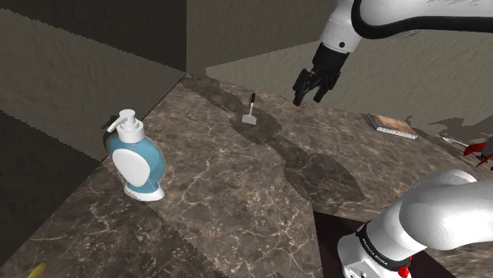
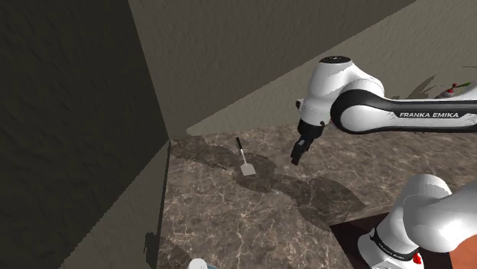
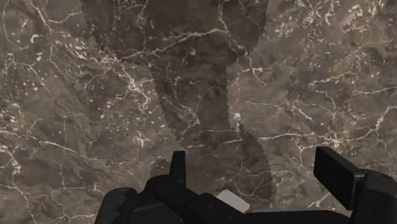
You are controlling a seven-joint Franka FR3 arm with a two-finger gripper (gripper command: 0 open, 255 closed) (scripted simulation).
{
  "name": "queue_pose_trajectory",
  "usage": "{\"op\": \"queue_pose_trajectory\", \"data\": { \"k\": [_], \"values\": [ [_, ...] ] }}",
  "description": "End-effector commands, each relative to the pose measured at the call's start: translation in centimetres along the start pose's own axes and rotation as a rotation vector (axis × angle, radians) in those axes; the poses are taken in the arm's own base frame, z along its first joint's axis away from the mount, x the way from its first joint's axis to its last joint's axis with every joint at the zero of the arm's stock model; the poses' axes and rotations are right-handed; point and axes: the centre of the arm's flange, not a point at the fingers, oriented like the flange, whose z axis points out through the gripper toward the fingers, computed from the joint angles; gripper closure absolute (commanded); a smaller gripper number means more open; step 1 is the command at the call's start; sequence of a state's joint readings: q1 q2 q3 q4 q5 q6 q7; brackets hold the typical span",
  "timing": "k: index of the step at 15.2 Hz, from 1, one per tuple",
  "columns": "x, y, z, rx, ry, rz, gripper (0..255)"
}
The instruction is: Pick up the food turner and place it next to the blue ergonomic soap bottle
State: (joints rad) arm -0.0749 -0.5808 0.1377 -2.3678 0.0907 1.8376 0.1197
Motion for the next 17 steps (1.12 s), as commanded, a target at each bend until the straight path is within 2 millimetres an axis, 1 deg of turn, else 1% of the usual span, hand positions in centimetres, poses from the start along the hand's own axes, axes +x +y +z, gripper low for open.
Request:
{"op": "queue_pose_trajectory", "data": {
  "k": [1,5,9,13,17],
  "values": [
    [2.2,-0.6,1.4,-0.003,0.004,0.056,0],
    [6.7,-1.0,4.0,-0.012,0.007,0.163,0],
    [11.2,-0.9,6.6,-0.021,0.011,0.269,0],
    [15.8,-0.3,9.2,-0.030,0.015,0.376,0],
    [20.2,0.8,11.8,-0.038,0.019,0.482,0]
  ]
}}
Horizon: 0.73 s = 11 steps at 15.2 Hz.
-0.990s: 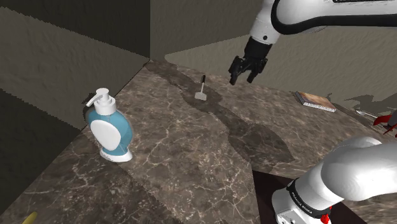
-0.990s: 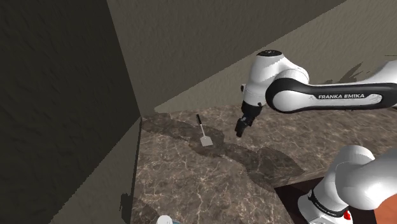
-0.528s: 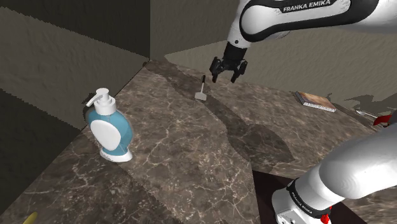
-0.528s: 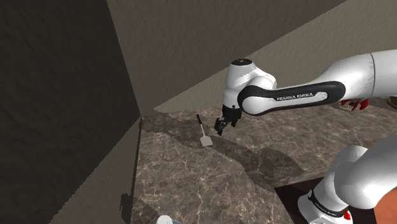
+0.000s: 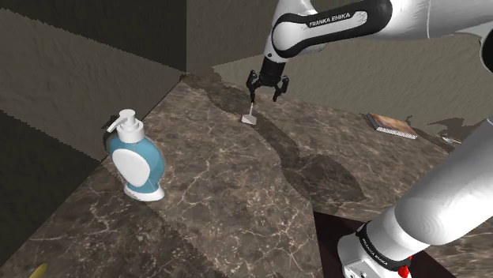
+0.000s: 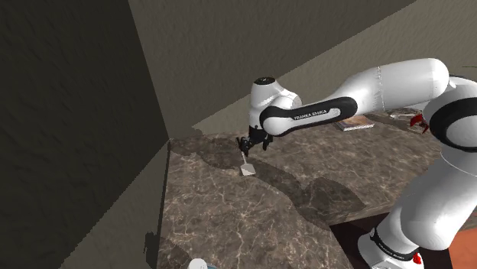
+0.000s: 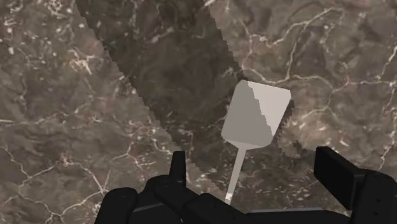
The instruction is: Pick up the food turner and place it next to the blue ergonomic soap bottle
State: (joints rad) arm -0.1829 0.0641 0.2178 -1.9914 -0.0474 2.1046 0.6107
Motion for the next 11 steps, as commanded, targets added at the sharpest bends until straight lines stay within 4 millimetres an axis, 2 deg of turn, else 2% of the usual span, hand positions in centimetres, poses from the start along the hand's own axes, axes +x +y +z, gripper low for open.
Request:
{"op": "queue_pose_trajectory", "data": {
  "k": [1,8,11],
  "values": [
    [2.5,-0.5,1.6,-0.005,0.002,0.056,0],
    [10.4,-0.8,6.2,-0.020,0.009,0.242,0],
    [10.7,-0.8,7.4,-0.021,0.010,0.249,0]
  ]
}}
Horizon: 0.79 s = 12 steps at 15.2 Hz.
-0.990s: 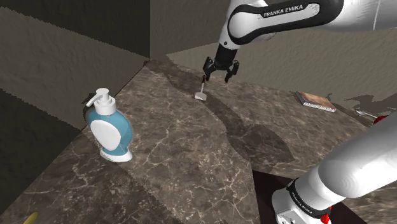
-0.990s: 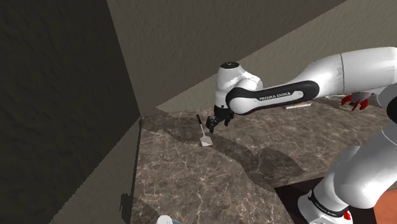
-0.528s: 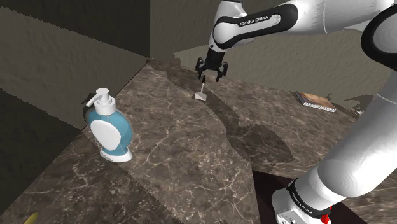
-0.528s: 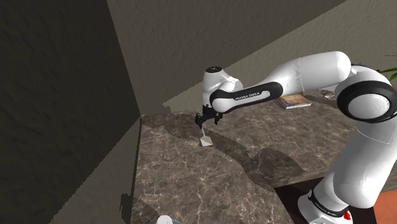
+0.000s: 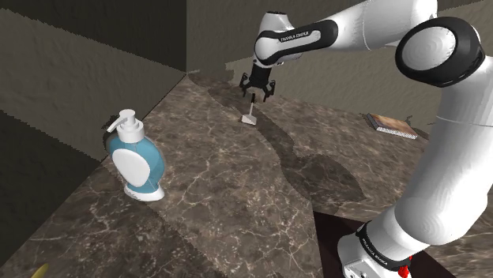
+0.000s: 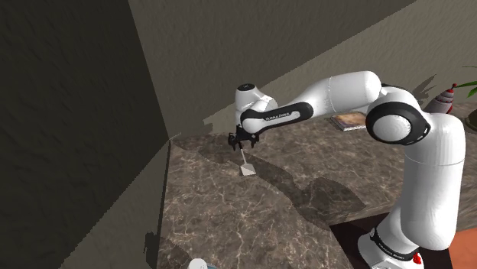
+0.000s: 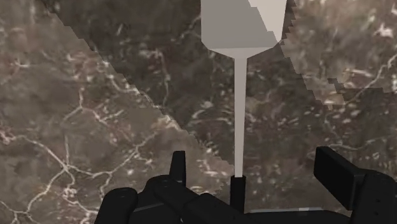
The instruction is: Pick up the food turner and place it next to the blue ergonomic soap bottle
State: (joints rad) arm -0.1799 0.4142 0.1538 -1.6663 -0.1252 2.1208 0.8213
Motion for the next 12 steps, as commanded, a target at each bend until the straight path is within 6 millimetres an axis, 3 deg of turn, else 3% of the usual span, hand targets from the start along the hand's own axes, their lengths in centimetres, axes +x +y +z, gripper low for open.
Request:
{"op": "queue_pose_trajectory", "data": {
  "k": [1,5,12],
  "values": [
    [0.2,-0.1,1.1,0.000,0.001,0.005,0],
    [0.2,-0.1,3.5,0.000,0.001,0.005,0],
    [0.2,-0.1,3.5,0.000,0.001,0.005,0]
  ]
}}
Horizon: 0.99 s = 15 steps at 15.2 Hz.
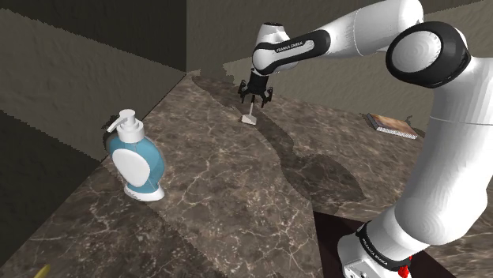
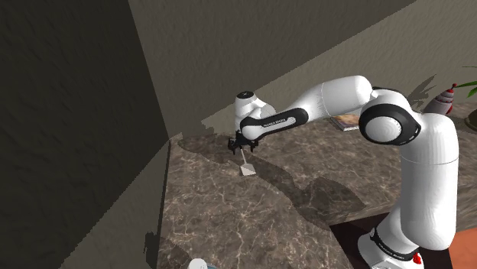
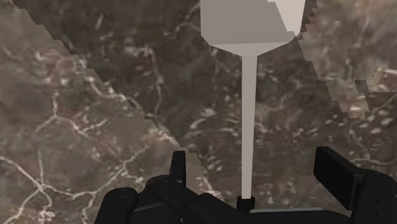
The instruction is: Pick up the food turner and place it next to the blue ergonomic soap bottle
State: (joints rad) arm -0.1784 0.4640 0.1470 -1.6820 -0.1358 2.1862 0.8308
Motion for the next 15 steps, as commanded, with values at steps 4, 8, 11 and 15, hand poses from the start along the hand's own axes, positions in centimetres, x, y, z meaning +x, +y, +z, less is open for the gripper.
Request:
{"op": "queue_pose_trajectory", "data": {
  "k": [4,8,11,15],
  "values": [
    [0.0,0.0,0.0,0.000,0.000,0.000,255],
    [0.0,0.0,0.0,0.000,0.000,0.000,255],
    [0.0,0.0,0.0,0.000,0.000,0.000,255],
    [0.1,0.0,-2.1,0.000,0.000,0.000,255]
  ]
}}
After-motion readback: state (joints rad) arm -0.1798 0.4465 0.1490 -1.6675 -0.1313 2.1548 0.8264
